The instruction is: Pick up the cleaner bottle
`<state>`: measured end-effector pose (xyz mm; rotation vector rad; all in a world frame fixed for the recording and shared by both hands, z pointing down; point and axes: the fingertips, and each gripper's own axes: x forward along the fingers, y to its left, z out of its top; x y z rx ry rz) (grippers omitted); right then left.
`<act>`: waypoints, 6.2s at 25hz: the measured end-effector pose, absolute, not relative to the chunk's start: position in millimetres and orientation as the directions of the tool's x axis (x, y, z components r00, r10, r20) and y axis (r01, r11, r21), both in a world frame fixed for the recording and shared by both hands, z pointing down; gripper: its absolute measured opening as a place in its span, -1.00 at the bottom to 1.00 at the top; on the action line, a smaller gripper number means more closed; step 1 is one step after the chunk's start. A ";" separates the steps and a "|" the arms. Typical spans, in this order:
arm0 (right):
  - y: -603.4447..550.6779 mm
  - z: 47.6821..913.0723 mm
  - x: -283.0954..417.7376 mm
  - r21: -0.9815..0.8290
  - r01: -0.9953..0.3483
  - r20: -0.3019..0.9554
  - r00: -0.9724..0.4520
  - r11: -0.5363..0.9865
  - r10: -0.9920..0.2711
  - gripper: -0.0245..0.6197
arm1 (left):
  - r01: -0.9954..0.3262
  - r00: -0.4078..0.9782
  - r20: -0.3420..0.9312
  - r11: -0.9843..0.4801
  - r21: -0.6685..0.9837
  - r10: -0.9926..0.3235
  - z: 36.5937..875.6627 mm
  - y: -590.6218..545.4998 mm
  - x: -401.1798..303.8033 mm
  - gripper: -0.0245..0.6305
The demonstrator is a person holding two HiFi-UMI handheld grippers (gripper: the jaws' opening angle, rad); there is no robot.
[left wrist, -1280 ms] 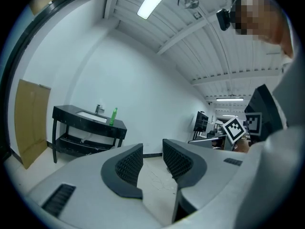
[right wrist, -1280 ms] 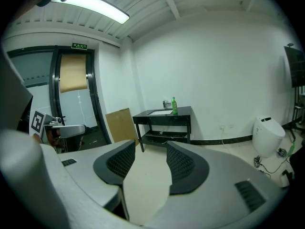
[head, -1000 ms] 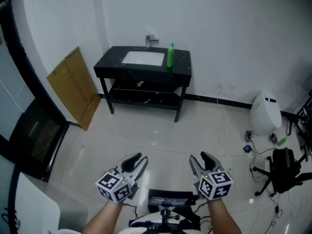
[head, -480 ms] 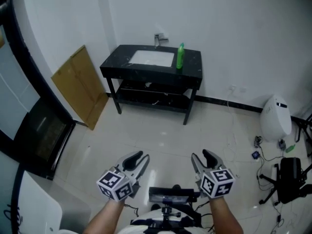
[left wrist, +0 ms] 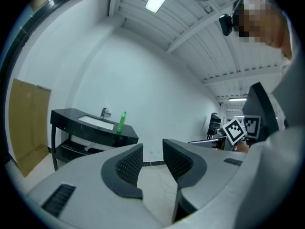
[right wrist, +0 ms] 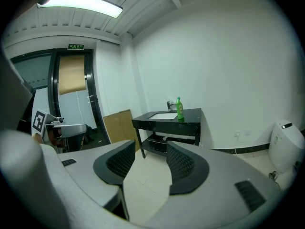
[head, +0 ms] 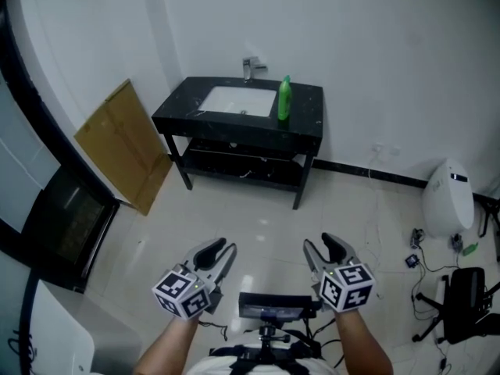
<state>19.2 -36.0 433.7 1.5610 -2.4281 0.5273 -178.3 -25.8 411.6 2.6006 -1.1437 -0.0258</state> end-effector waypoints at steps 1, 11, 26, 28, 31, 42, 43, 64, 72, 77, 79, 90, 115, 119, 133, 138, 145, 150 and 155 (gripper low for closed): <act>-44.0 431.7 24.7 -0.184 -0.907 0.357 -0.421 0.379 -0.834 -0.31 | -0.718 0.683 0.104 -0.638 0.278 -0.723 410.9 -33.9 -172.0 -0.56; -96.3 434.4 80.1 -0.203 -0.906 0.345 -0.421 0.371 -0.839 -0.31 | -0.710 0.695 0.116 -0.654 0.261 -0.709 408.3 -90.0 -110.5 -0.56; -156.2 444.9 85.8 -0.204 -0.916 0.362 -0.398 0.345 -0.843 -0.31 | -0.677 0.729 0.118 -0.682 0.278 -0.675 418.4 -161.8 -95.1 -0.56; -173.3 445.8 84.8 -0.205 -0.922 0.365 -0.384 0.329 -0.848 -0.31 | -0.667 0.738 0.119 -0.690 0.281 -0.664 420.3 -181.1 -96.2 -0.56; -201.2 447.8 80.9 -0.206 -0.930 0.373 -0.363 0.305 -0.854 -0.31 | -0.649 0.755 0.122 -0.706 0.285 -0.645 421.8 -213.8 -99.4 -0.56; -308.4 445.0 47.6 -0.208 -0.958 0.407 -0.269 0.198 -0.873 -0.31 | -0.583 0.809 0.130 -0.751 0.311 -0.574 423.1 -342.2 -134.8 -0.56; -315.4 444.5 44.6 -0.206 -0.960 0.410 -0.262 0.191 -0.874 -0.31 | -0.578 0.812 0.129 -0.754 0.311 -0.569 422.8 -351.0 -137.5 -0.56; -425.8 436.8 -9.0 -0.190 -0.970 0.395 -0.218 0.153 -0.892 -0.31 | -0.521 0.852 0.123 -0.795 0.311 -0.510 423.6 -465.5 -180.3 -0.56; -474.2 450.5 9.4 -0.206 -0.959 0.403 -0.264 0.194 -0.876 -0.31 | -0.550 0.834 0.142 -0.779 0.302 -0.534 432.5 -505.0 -161.7 -0.56; -524.7 446.4 29.1 -0.207 -0.949 0.402 -0.306 0.240 -0.863 -0.31 | -0.584 0.809 0.145 -0.754 0.300 -0.569 431.0 -545.1 -141.7 -0.56; -546.3 442.6 36.7 -0.210 -0.942 0.402 -0.327 0.261 -0.856 -0.31 | -0.604 0.794 0.144 -0.738 0.301 -0.591 430.1 -566.1 -132.5 -0.56; -623.4 448.4 97.3 -0.230 -0.922 0.415 -0.384 0.313 -0.825 -0.31 | -0.656 0.752 0.172 -0.695 0.294 -0.637 435.9 -644.8 -63.8 -0.43; -668.8 449.2 133.0 -0.244 -0.949 0.417 -0.288 0.199 -0.862 -0.31 | -0.639 0.769 0.224 -0.728 0.247 -0.599 451.4 -750.1 -14.0 -0.33; -672.1 443.2 134.5 -0.237 -0.957 0.410 -0.253 0.166 -0.876 -0.31 | -0.622 0.782 0.220 -0.750 0.224 -0.583 450.0 -768.9 -2.6 -0.29; -669.8 438.0 143.4 -0.225 -0.971 0.404 -0.172 0.085 -0.898 -0.31 | -0.649 0.754 0.245 -0.749 0.133 -0.609 465.4 -820.7 36.4 -0.20; -664.3 440.7 146.3 -0.226 -0.972 0.411 -0.159 0.068 -0.898 -0.31 | -0.660 0.741 0.248 -0.745 0.099 -0.623 471.0 -832.4 48.8 -0.20; -656.2 443.2 153.9 -0.220 -0.974 0.420 -0.140 0.049 -0.896 -0.31 | -0.704 0.696 0.243 -0.709 0.047 -0.675 474.7 -848.2 55.6 -0.20; -653.6 444.4 159.7 -0.215 -0.976 0.426 -0.128 0.038 -0.895 -0.31 | -0.724 0.672 0.247 -0.690 0.023 -0.698 480.8 -856.2 57.5 -0.20; -653.1 445.8 162.1 -0.211 -0.977 0.432 -0.126 0.036 -0.893 -0.31 | -0.740 0.652 0.258 -0.672 0.012 -0.713 487.1 -861.0 59.1 -0.21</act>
